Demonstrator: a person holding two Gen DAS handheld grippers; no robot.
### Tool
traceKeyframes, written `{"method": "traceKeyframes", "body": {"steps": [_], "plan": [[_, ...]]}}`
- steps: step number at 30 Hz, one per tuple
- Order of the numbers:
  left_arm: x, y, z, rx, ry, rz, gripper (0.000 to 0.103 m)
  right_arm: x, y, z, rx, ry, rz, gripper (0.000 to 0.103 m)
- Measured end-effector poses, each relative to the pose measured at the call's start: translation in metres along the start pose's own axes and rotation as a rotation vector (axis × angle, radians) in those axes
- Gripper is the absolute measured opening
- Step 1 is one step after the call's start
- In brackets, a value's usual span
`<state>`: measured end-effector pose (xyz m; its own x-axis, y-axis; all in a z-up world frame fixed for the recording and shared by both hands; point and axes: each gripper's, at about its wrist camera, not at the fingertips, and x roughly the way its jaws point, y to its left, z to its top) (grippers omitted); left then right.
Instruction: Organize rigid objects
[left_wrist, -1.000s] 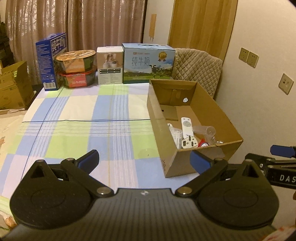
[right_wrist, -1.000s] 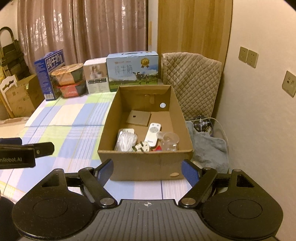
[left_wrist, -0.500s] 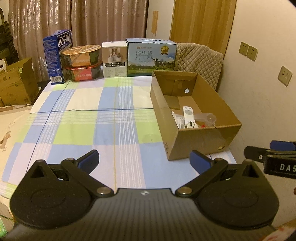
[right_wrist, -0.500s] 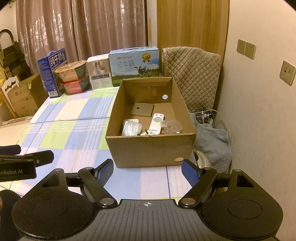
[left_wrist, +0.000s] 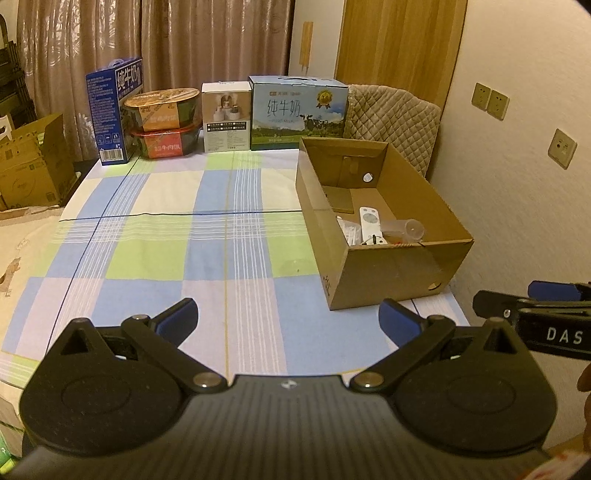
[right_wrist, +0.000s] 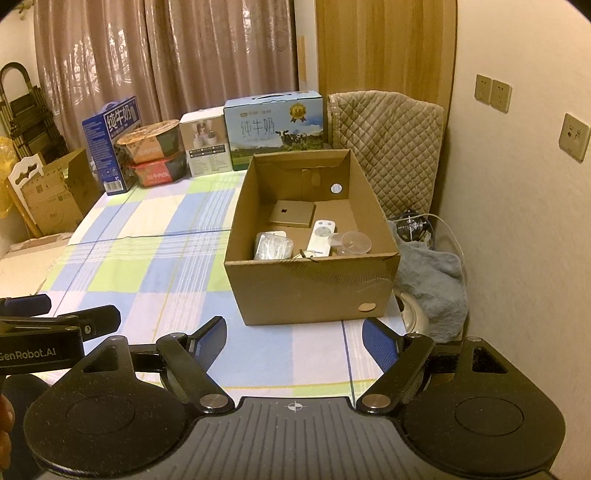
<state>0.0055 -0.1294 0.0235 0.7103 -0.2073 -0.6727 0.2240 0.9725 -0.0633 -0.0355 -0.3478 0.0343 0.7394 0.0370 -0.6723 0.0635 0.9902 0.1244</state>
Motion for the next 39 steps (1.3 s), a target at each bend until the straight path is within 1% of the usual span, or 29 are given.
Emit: {"method": "traceKeyframes", "body": {"steps": [39], "plan": [[0.0000,-0.0034,-0.0007,0.003,0.001,-0.003,0.103,0.0019,-0.0016,-0.0002,0.009,0.002,-0.005,0.078]]}}
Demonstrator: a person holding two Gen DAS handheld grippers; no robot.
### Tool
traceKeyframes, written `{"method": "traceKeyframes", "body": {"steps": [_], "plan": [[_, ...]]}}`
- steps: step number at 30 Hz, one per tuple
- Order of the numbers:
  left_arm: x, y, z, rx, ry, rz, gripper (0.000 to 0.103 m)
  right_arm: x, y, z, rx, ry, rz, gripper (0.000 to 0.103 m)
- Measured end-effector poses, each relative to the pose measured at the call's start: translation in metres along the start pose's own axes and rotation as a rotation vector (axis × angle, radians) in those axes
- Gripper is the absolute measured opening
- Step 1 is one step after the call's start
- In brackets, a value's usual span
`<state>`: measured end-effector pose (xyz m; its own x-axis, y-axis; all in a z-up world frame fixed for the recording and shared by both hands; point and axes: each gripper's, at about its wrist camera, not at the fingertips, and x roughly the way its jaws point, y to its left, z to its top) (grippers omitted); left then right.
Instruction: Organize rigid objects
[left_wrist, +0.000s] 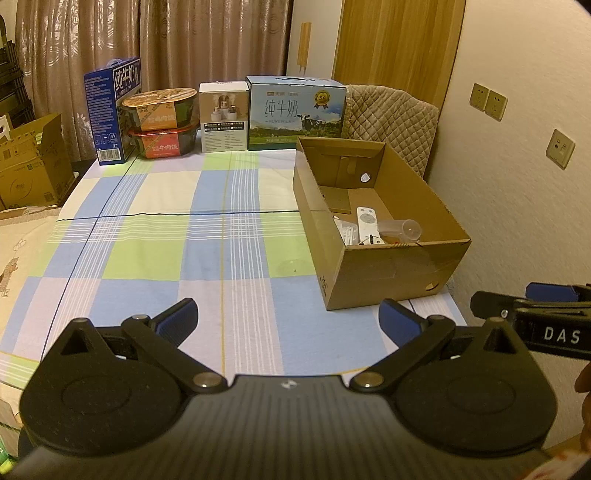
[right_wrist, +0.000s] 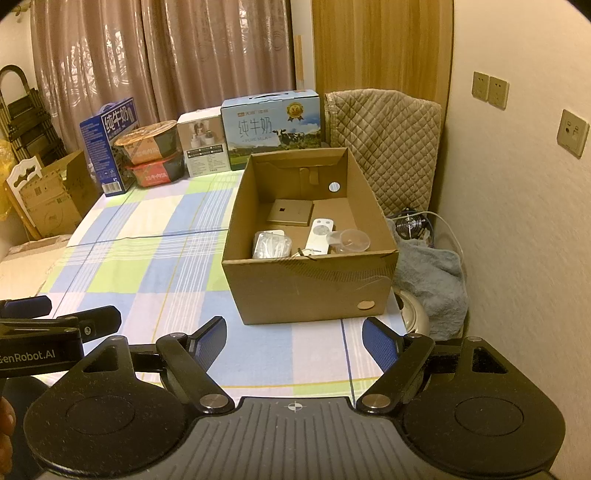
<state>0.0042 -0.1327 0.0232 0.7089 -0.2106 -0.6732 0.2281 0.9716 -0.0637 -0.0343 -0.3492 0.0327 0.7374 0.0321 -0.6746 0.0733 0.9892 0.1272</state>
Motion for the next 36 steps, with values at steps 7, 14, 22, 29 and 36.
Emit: {"method": "traceKeyframes", "body": {"steps": [7,14,22,29,36], "plan": [[0.0030,-0.0023,-0.0010,-0.003,0.004,-0.006,0.103,0.0000,-0.0003,0.0002,0.002,0.001,0.000,0.078],[0.0038,-0.0016,-0.0013,-0.003,0.006,-0.008,0.103,0.0002,-0.0010,-0.0002,0.002,0.000,-0.001,0.078],[0.0048,-0.0004,-0.0018,-0.003,0.006,-0.012,0.103,0.0006,-0.0021,-0.0003,0.005,-0.002,0.000,0.078],[0.0054,0.0013,-0.0008,0.001,0.007,-0.017,0.103,0.0005,-0.0032,-0.0004,0.008,-0.002,0.000,0.078],[0.0050,0.0060,-0.0011,-0.018,-0.008,-0.020,0.103,-0.0002,-0.0032,-0.0006,0.010,-0.001,0.000,0.078]]}}
